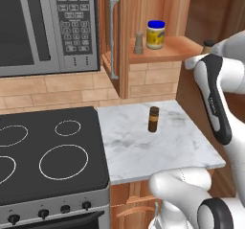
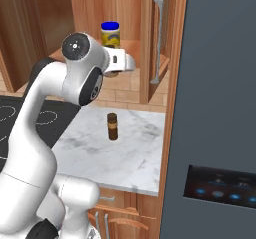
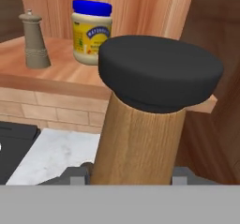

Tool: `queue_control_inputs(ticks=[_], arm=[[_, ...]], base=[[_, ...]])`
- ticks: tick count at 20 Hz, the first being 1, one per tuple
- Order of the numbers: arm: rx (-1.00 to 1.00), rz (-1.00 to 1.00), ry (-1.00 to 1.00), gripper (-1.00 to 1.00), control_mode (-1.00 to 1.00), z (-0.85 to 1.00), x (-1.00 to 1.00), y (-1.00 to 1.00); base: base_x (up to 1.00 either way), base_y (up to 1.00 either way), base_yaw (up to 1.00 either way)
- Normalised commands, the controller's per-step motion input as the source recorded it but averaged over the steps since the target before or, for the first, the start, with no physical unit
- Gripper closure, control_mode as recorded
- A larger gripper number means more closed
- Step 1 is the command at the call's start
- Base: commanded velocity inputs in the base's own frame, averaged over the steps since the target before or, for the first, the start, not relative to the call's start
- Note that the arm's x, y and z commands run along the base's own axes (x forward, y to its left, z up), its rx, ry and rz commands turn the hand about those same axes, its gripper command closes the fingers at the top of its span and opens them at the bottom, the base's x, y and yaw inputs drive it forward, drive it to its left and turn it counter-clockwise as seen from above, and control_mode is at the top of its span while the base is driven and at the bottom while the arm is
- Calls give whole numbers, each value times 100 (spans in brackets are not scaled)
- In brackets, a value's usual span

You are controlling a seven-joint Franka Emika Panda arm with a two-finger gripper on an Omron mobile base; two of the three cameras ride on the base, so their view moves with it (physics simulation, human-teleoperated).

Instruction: There are various items on the counter. Only move the condiments/shakers into the cabinet.

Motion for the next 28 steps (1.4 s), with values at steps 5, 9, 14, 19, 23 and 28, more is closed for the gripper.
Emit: queue_control_inputs(ticks=[5,9,14,19,23,28], arm=[[-1,0,0,100,-100,1,41,0],[0,0,0,100,-100,3,43,0],[4,-3,0,100,-100,16,38,0],[0,-2,0,100,-100,6,52,0],[0,0,0,100,-100,1,74,0],[0,0,0,100,-100,0,65,0]], base=[[0,0,0],[0,0,0],[0,0,0],[0,0,0],[0,0,0],[0,0,0]])
